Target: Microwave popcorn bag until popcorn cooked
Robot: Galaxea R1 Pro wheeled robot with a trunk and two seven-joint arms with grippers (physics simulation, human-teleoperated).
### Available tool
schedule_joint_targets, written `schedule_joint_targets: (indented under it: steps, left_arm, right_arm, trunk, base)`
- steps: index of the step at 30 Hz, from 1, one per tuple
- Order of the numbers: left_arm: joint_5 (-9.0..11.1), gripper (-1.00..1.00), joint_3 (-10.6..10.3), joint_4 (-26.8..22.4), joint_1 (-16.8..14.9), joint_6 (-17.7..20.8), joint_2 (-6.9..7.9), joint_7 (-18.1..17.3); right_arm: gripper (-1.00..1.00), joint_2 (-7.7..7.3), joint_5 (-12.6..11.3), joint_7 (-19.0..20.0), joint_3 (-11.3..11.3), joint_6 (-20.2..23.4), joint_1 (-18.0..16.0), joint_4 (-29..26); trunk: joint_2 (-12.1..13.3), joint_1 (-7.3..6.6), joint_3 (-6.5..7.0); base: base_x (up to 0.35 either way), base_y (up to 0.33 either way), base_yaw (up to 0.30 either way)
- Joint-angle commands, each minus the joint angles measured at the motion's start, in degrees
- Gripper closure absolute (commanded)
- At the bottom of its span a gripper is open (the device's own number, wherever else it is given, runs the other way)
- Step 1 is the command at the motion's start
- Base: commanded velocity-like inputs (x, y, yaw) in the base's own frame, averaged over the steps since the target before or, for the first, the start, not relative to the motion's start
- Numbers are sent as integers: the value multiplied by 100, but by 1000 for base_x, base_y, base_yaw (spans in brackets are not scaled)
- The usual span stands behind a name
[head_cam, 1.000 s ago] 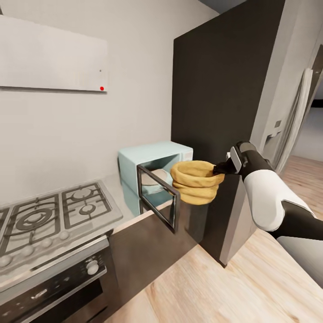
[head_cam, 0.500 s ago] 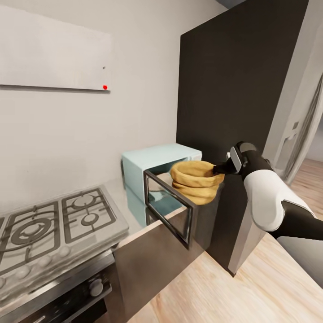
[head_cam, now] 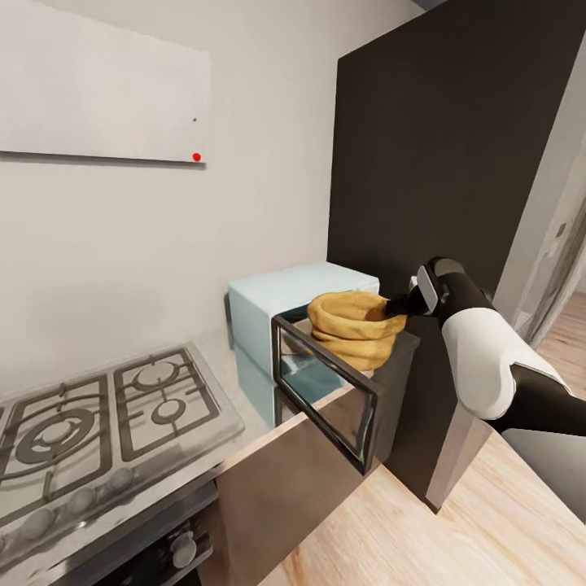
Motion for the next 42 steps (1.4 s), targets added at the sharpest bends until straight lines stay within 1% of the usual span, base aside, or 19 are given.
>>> schedule_joint_targets:
  steps: [1,5,12,28,37,42]
  left_arm:
    - [34,-100,6,-7,0,-8,-1,0]
    - [34,-100,6,-10,0,-8,-1,0]
    - [34,-100,6,-8,-1,-8,-1,0]
    - [34,-100,6,-10,0,-8,-1,0]
    - [34,-100,6,-16,0,-8,-1,0]
    - [34,-100,6,-14,1,-8,-1,0]
  right_arm:
    - [100,5,1,-10,-33,14,-6,-3]
    - [100,-3,7,-24,-33,14,-6,-3]
    - [100,-63,43,-78,-33,14,38,80]
    - [100,-9,38,-79,-24,14,56,111]
    - [100,-13,30,-75,-26,14,54,111]
    - [100,-46,31,-76,-32,14,102,111]
  trunk:
    - [-4,1,-6]
    - [-4,1,-6]
    - [-4,1,-6]
    - [-4,1,-6]
    - [-4,1,-6]
    - [-4,1,-6]
  base:
    - [11,6,0]
    - [2,1,0]
    - [0,0,0]
    - [0,0,0]
    - [0,0,0]
    - [0,0,0]
